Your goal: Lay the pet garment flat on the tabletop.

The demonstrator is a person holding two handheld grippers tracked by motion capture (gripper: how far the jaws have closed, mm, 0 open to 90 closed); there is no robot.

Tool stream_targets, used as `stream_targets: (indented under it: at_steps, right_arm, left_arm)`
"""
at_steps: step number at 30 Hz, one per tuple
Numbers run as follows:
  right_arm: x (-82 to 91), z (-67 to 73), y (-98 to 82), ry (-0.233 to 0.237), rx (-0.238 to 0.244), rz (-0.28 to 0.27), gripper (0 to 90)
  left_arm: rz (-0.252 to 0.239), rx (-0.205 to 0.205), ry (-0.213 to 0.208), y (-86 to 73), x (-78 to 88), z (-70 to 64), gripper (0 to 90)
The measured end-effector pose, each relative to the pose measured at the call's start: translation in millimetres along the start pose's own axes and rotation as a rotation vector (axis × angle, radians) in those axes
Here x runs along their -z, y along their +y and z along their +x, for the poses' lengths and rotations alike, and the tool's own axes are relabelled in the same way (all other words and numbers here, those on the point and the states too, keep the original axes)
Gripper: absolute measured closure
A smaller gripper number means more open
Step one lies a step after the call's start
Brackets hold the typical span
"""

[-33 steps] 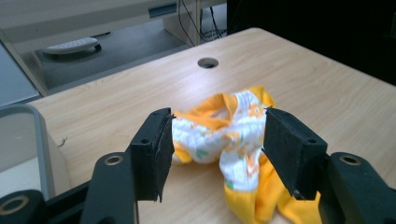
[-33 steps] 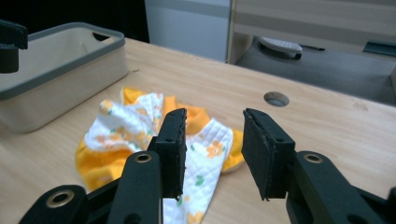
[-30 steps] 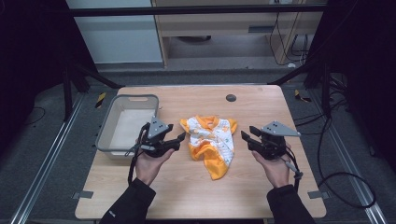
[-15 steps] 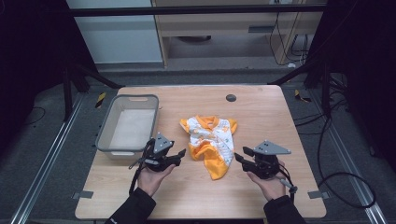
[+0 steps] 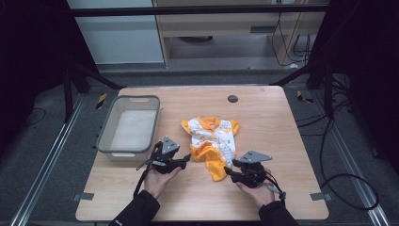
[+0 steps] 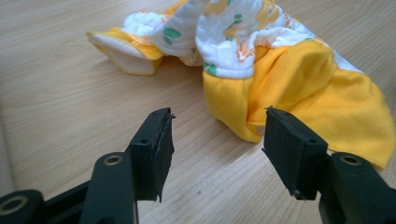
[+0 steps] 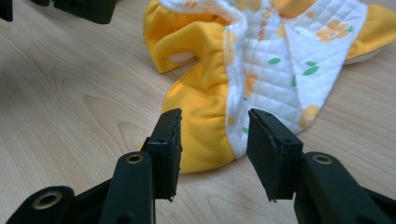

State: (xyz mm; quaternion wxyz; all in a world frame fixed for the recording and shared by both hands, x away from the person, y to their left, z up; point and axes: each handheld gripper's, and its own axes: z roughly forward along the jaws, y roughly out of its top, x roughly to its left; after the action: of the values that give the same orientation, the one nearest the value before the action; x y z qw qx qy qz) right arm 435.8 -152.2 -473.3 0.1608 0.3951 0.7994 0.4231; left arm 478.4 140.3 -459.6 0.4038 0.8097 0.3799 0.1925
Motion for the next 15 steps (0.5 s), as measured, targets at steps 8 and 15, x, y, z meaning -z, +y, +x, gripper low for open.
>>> stream_targets:
  at_steps: [8, 15]
  right_arm:
    - [-14.5, 6.2, -6.6, 0.003, 0.01, 0.057, 55.7]
    - [-20.1, 9.2, -8.8, 0.004, 0.023, 0.079, 57.5]
  left_arm:
    - [0.05, 0.006, -0.039, -2.6, -26.8, -5.5, 43.8]
    - [0.071, -0.022, -0.049, -5.1, -34.4, -10.3, 53.3]
